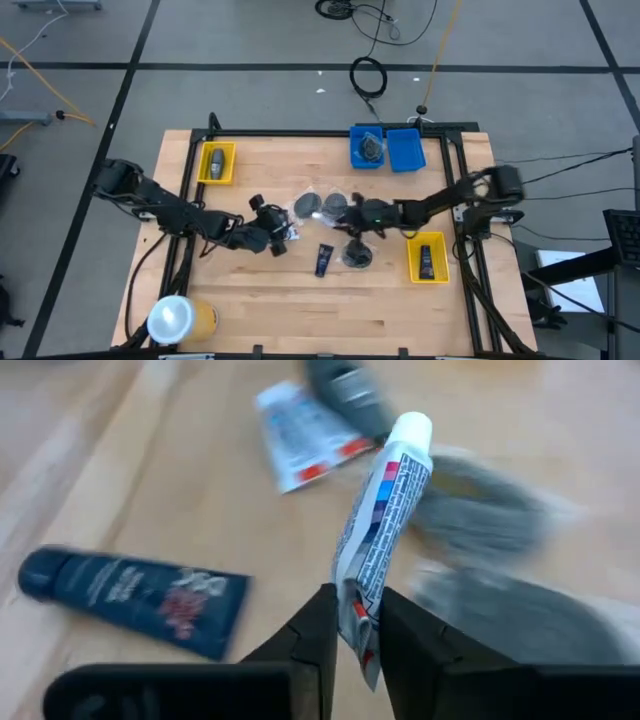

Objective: Pick & Place Travel size toiletries
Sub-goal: Put the white toothpaste into the right blue bin

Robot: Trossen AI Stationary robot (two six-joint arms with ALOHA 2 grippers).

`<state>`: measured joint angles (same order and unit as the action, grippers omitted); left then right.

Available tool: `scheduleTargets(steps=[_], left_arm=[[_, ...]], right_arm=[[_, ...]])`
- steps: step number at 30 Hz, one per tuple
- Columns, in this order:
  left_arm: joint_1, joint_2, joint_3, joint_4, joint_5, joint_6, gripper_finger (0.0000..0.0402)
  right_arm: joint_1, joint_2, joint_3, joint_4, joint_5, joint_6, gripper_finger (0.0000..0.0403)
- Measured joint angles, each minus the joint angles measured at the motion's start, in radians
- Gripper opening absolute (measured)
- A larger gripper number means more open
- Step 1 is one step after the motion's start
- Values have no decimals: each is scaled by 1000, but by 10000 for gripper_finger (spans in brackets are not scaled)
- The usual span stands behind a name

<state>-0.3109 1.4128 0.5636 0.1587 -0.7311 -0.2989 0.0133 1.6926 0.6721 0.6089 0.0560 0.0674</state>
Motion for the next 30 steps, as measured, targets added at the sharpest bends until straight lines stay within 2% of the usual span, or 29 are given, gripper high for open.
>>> scheduleTargets(steps=[4, 7, 9, 12, 15, 20, 25, 30], left_arm=[[27, 40, 1, 112, -1, 12, 188], [58, 85, 0, 194, 14, 27, 189], [81, 116, 0, 230, 42, 34, 189], [119, 172, 0, 307, 88, 39, 188], [154, 227, 1, 383, 124, 42, 188], [193, 288, 0, 447, 165, 42, 189], [217, 305, 0, 447, 174, 42, 188], [228, 305, 0, 446, 173, 57, 189]], right_arm=[[7, -186, -98, -56, 181, 75, 54], [-21, -337, -122, -212, 304, 138, 54], [-64, -425, -121, -331, 359, 172, 54], [-168, -533, -121, -496, 385, 190, 54], [-307, -598, -121, -621, 383, 197, 54], [-537, -630, -105, -759, 256, 188, 54], [-729, -580, -59, -845, 165, 178, 54], [-838, -497, -4, -846, 77, 154, 54]])
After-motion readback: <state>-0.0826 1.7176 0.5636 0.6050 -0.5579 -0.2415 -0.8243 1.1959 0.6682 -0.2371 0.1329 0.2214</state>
